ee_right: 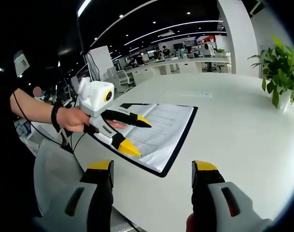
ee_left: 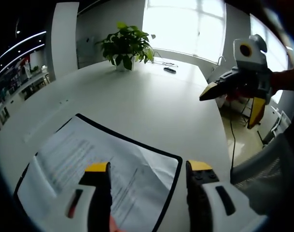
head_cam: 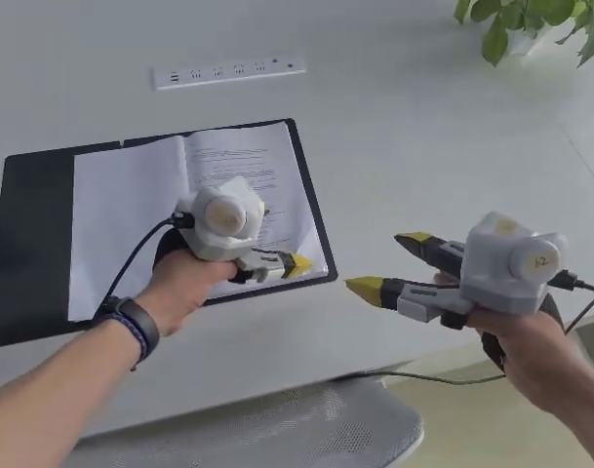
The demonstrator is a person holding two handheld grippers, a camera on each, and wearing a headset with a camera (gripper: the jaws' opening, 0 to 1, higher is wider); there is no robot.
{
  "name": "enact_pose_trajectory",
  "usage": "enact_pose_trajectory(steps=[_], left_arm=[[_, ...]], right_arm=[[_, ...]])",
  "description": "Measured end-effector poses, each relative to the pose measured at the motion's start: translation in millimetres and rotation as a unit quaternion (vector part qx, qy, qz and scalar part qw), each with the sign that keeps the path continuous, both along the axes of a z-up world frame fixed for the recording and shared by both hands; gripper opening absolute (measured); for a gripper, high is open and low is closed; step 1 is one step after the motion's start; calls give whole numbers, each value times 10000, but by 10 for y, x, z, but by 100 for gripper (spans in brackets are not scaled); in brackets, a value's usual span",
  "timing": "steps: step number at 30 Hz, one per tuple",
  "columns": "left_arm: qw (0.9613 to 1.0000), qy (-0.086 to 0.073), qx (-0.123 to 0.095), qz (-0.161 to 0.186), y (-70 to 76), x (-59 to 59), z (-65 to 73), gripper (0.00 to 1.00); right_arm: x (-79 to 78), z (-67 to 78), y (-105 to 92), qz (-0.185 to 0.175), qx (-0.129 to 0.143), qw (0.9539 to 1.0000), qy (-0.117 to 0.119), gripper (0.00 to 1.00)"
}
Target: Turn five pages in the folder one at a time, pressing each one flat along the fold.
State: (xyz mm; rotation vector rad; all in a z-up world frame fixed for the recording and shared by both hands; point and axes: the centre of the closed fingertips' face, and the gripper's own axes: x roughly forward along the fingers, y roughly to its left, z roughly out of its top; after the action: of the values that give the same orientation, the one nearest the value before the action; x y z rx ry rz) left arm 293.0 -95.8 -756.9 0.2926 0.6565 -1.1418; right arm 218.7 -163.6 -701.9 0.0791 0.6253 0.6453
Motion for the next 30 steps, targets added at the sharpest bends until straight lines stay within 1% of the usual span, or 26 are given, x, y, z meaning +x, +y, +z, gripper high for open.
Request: enact_pose_trajectory(steps=[3,5,6,9,11,13,14,18,19,20,22,26,30], left_arm=[[10000,62,10,33,-40,-1,-68,62],[9999,102,78,45,-59,-2,-167,62],[9998,120,116,53,-70,4,-240,62],[9997,160,178,89,-99,15,-352,61],[9994,225,221,163,-112,16,-413,60],[9992,223,271,181,-118,15,-458,61],[9991,210,304,196,-118,9,-471,61],[9990,27,403,179,-114,-3,-459,59],[9987,-121,479,131,-94,7,-464,57],[9983,-229,525,110,-82,20,-467,56],[9986,-180,478,152,-85,14,-463,56],[9987,-177,452,176,-79,25,-442,54],[9989,-142,422,172,-74,31,-431,52]], right_arm=[[-17,-39,-6,16,-19,10000,33,64],[-33,-57,-8,14,-14,10000,62,64],[-39,-67,-9,8,-9,10000,74,64],[-62,-90,-2,18,-1,9999,114,64],[-73,-97,-4,19,3,9999,129,64],[-75,-102,-8,3,12,9999,136,64],[-75,-103,-8,-4,21,9999,138,64],[-72,-97,-12,-37,54,9999,133,63],[-71,-100,-11,-44,62,9999,134,63],[-72,-112,-9,-48,75,9999,145,63],[-79,-143,2,-30,66,9998,172,62],[-86,-173,36,8,83,9997,210,62],[-53,-190,64,18,114,9997,224,61]])
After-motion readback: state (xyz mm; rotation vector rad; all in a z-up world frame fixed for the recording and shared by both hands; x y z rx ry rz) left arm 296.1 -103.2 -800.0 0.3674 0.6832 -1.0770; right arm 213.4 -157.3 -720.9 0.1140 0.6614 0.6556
